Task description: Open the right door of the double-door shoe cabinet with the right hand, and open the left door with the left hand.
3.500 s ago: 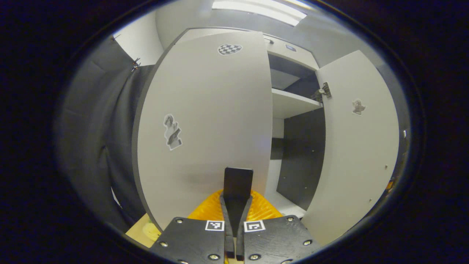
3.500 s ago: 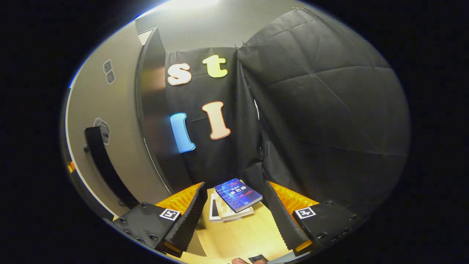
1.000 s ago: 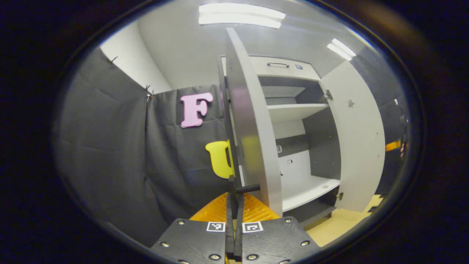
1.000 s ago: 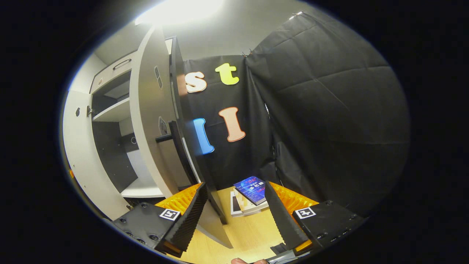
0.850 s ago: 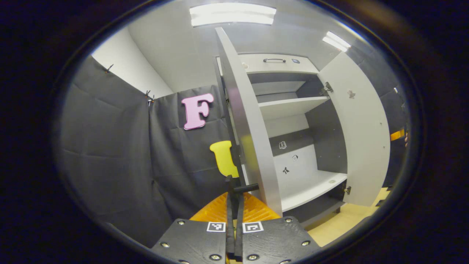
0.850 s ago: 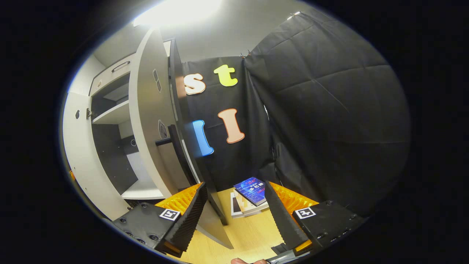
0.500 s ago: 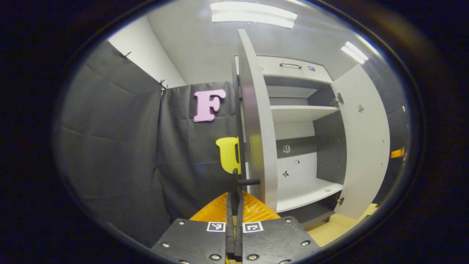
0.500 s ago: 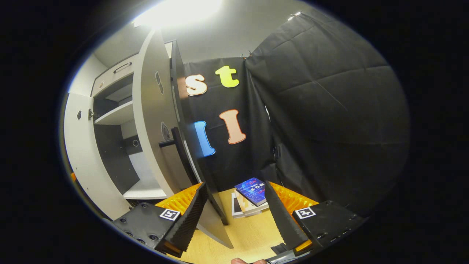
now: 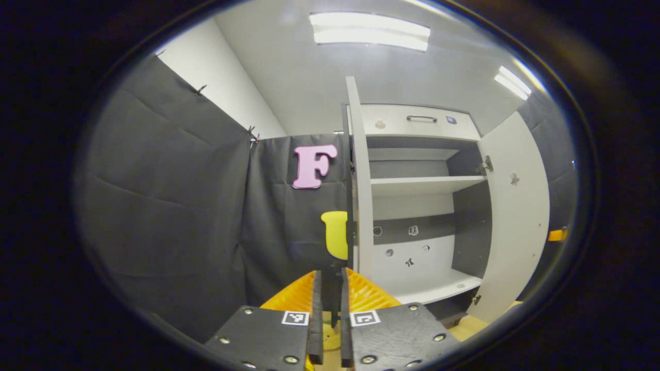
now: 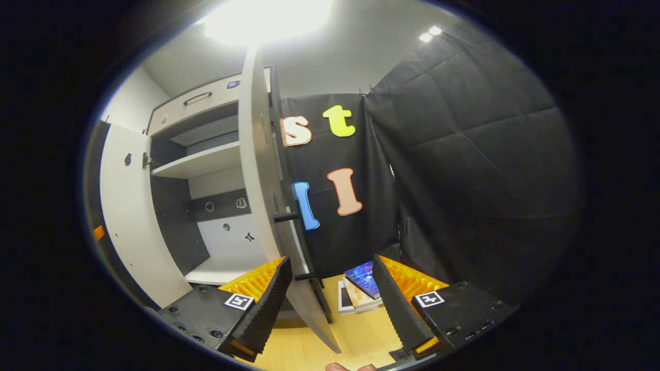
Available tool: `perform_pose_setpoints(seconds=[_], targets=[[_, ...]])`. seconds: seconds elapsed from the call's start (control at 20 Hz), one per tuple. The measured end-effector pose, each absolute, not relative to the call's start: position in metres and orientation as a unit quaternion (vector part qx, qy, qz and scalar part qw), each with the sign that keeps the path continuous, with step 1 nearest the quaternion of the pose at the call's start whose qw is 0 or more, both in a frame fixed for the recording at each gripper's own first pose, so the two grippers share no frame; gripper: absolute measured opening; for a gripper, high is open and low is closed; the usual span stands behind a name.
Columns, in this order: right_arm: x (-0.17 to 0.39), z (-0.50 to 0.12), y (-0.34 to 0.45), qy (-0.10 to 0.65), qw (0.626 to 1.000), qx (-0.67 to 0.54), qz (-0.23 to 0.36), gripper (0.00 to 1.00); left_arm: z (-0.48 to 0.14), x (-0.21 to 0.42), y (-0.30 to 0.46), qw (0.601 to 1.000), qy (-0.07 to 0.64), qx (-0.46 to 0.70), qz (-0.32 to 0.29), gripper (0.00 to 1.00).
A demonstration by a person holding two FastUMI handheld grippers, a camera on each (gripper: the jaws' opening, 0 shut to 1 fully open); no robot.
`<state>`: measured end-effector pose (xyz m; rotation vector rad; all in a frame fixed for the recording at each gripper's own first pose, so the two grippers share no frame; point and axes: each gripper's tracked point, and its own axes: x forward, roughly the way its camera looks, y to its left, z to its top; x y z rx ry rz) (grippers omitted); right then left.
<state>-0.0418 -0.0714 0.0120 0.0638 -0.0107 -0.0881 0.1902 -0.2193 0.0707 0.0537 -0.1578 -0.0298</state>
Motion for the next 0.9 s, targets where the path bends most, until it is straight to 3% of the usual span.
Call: perform_pose_setpoints(seconds=[0.2,0.9], targets=[[-0.046,0.015,-0.047,-0.028,0.999,0.034,-0.026,0.98,0.055,0.171,-0.235,0.995,-0.096,0.014,-0.028,0.93],[-0.035,-0.032,0.021,0.003,1.0,0.021,0.016,0.98,-0.034,0.16,-0.28,0.999,-0.027,-0.01,-0.035,0.93]])
